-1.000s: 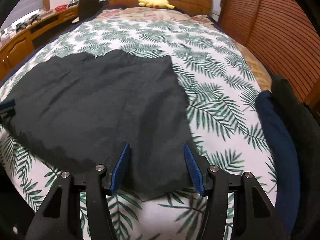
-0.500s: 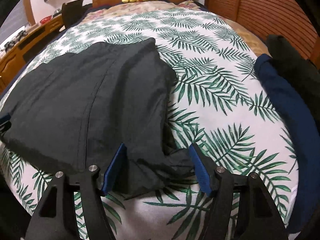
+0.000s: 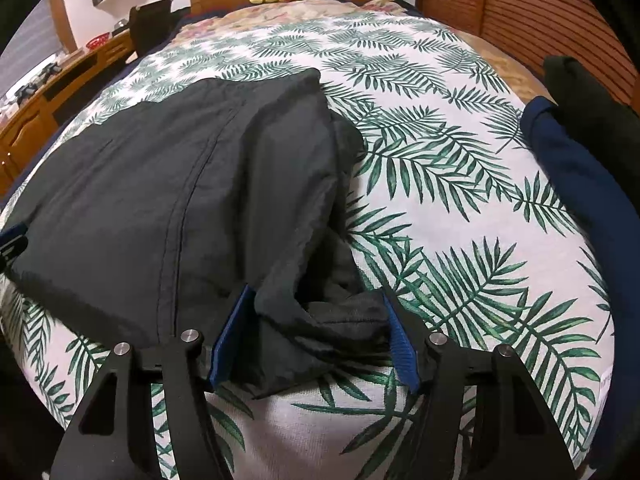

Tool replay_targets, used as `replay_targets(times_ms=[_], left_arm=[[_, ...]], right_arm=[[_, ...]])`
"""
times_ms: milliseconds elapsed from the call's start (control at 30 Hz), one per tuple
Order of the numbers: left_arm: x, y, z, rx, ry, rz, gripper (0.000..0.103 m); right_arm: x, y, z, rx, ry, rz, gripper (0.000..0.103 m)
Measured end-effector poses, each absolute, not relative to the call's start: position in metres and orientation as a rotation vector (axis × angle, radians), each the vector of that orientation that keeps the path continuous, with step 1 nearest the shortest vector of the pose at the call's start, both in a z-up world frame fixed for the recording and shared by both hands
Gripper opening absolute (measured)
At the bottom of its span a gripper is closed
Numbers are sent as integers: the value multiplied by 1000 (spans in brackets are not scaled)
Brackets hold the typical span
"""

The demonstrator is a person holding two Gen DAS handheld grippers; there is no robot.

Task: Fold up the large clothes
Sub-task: 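Grasp the folded jacket edge with the right tool and lift it, then fold the lifted edge over onto the jacket with the right tool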

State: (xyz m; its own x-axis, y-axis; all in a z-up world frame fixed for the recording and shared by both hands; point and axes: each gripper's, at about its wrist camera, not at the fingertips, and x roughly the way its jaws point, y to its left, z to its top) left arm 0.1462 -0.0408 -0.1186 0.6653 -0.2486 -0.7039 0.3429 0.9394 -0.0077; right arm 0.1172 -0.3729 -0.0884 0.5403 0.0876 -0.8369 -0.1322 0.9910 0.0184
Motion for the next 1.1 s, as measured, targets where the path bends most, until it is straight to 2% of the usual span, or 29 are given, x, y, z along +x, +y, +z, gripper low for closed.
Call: replay_targets(times_ms=[67,133,200,300,633,867,1100], left_arm=[[146,-41,-118,130,775,-336,33],[147,-41,-118,128,775,-335,33],[146,-41,-118,127,774,-336,33],[145,-38,-115,121,773,-337,33],[124,7,-92,63,707,-303,34],[105,52,-81,7,660,-272,34],[84,102,-77,-56,629,-203,34]], right_arm=[[117,-373,-88,-47,991,131,64],[117,-373,-88,-44,993,142,57],[116,-371,-88,-30,999,182,36],[114,-367,-83,-14,1009,211,21],[104,-327,-7,-40,819,222,14],[110,-252,38,-120,712,303,12],[121,-155,51,-194,642,437,11]])
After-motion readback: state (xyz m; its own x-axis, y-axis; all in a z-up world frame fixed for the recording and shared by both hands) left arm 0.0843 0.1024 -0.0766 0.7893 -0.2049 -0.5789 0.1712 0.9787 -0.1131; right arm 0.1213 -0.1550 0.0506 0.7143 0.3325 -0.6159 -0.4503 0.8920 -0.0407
